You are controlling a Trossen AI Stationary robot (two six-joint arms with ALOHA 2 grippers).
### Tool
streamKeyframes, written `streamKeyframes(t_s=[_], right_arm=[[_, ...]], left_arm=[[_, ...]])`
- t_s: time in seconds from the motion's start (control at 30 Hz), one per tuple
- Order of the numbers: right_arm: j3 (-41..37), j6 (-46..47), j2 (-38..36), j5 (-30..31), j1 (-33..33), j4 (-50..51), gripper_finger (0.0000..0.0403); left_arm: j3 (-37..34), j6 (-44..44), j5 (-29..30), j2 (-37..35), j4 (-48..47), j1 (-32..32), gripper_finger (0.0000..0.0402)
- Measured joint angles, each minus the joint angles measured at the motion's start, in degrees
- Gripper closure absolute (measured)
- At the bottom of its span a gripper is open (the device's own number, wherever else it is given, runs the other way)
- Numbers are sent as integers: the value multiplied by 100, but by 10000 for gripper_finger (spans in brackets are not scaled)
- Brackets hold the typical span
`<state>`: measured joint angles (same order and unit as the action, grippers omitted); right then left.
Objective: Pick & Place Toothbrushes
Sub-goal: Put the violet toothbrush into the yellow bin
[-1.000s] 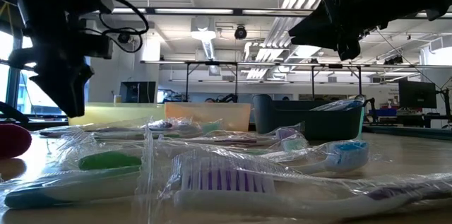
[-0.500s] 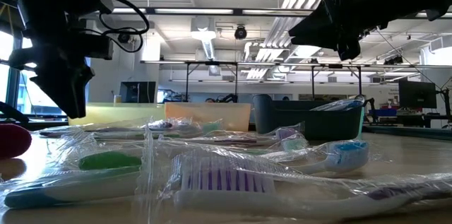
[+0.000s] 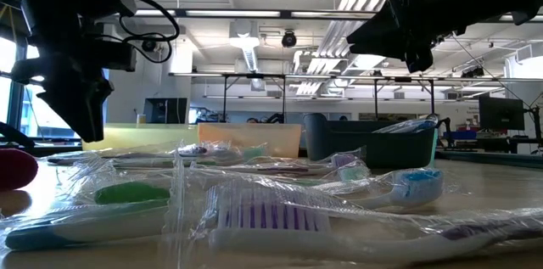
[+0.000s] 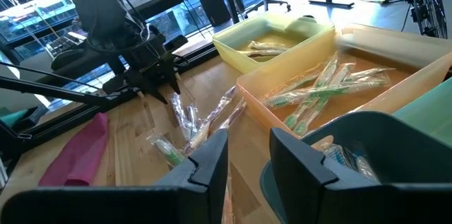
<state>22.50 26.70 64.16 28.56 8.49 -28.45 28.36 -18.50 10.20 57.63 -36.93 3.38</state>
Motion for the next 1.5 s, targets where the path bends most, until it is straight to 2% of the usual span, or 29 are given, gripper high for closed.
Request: streamKeyframes(t_s=[0.23, 0.53, 0.9, 1.27, 1.5], right_arm=[[0, 0, 0, 0, 0, -2, 304], [0, 0, 0, 0, 0, -1, 304], [0, 2, 0, 0, 0, -2, 304], [0, 2, 0, 0, 0, -2, 304], [0, 2, 0, 0, 1, -2, 304]], left_arm=[[-539, -29, -2, 2, 760, 0, 254], [-804, -299, 214, -4, 771, 0, 254], [-894, -294, 8, -9, 830, 0, 257], [-900, -232, -446, -7, 857, -4, 350], [-908, -275, -1404, -2, 1048, 4, 369]])
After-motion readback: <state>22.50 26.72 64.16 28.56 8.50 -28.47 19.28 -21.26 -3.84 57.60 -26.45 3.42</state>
